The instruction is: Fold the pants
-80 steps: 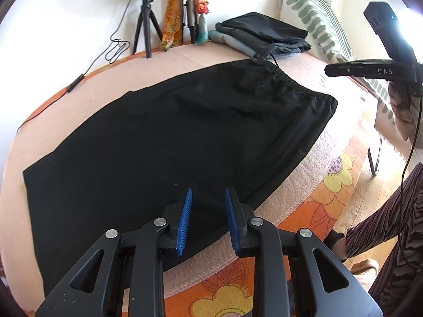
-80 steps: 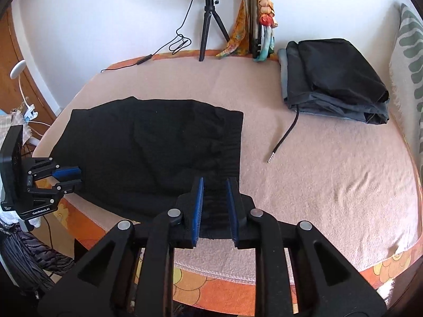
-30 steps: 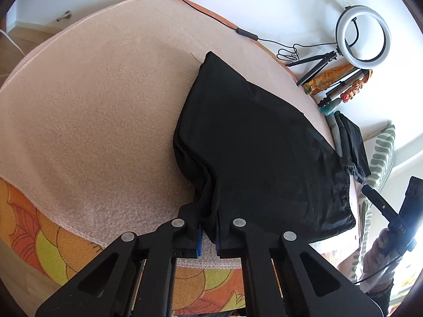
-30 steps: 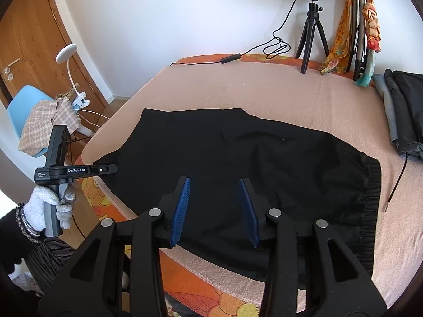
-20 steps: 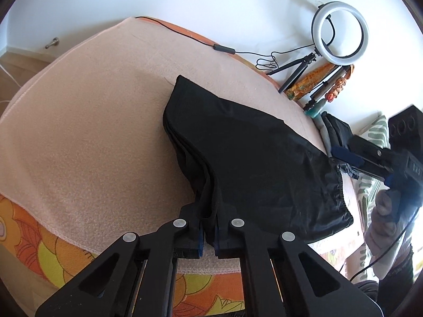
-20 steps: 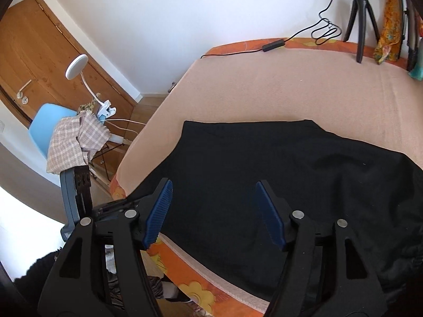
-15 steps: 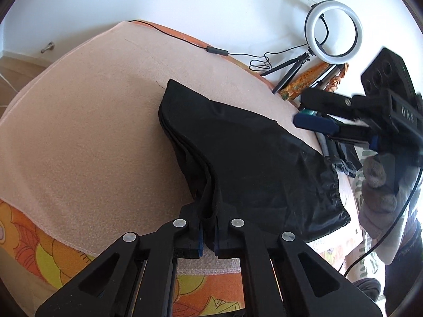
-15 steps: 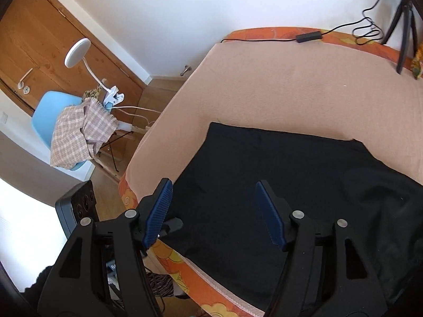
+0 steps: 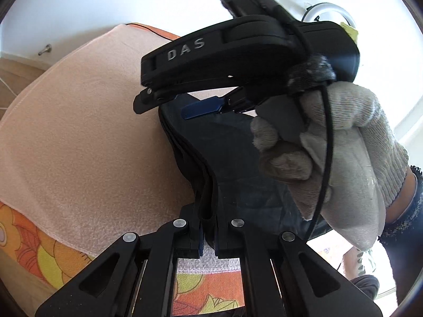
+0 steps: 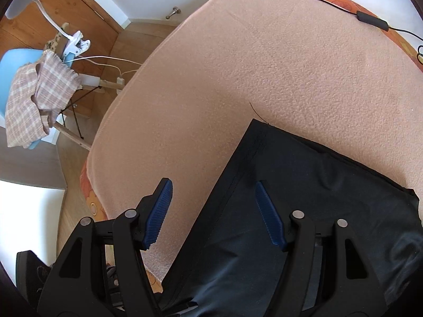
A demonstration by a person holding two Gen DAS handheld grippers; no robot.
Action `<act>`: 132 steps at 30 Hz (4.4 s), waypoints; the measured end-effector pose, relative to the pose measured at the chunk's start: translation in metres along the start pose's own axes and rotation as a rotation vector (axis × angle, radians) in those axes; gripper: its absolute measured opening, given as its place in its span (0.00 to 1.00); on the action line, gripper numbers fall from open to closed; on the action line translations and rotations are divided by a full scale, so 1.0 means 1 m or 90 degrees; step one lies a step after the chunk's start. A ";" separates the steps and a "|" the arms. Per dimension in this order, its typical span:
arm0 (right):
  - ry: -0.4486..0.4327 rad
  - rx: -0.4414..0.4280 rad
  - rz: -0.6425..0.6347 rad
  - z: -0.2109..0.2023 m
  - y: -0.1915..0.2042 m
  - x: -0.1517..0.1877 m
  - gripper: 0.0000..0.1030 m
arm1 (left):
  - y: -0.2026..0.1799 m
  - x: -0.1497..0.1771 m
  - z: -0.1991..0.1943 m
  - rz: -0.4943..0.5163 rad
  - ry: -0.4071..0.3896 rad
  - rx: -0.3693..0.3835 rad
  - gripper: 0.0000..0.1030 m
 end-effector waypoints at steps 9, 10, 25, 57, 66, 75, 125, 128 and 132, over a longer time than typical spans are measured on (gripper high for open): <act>0.024 0.121 -0.056 0.018 -0.002 0.001 0.43 | -0.012 -0.002 0.001 0.019 -0.003 -0.004 0.03; 0.023 0.128 -0.057 0.017 -0.004 0.000 0.39 | -0.013 -0.002 0.002 0.018 -0.003 -0.005 0.03; -0.132 -0.017 0.055 -0.071 -0.064 0.013 0.06 | -0.056 -0.007 0.002 0.067 -0.010 0.033 0.03; -0.283 0.015 0.200 -0.217 -0.307 0.108 0.06 | -0.251 -0.006 0.108 0.226 0.059 0.208 0.03; -0.285 0.020 0.243 -0.213 -0.358 0.129 0.06 | -0.295 0.013 0.126 0.256 0.089 0.232 0.03; -0.290 -0.014 0.287 -0.204 -0.394 0.147 0.06 | -0.317 0.026 0.145 0.282 0.116 0.228 0.03; -0.351 -0.242 0.427 -0.182 -0.393 0.306 0.70 | -0.119 -0.090 0.171 0.038 0.139 0.153 0.50; -0.352 -0.244 0.417 -0.183 -0.392 0.307 0.70 | -0.116 -0.093 0.185 0.020 0.150 0.162 0.50; -0.351 -0.250 0.400 -0.182 -0.389 0.305 0.70 | -0.117 -0.101 0.198 0.035 0.148 0.156 0.50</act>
Point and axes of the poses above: each gripper's, at about its wrist camera, not at the fingertips, and z roughly the way its jaws point, y to its left, x to its underside, the point moved 8 cm from there along z, roughly the way its jaws point, and after that the axes turned 6 degrees about z, right-handed, at the moved point
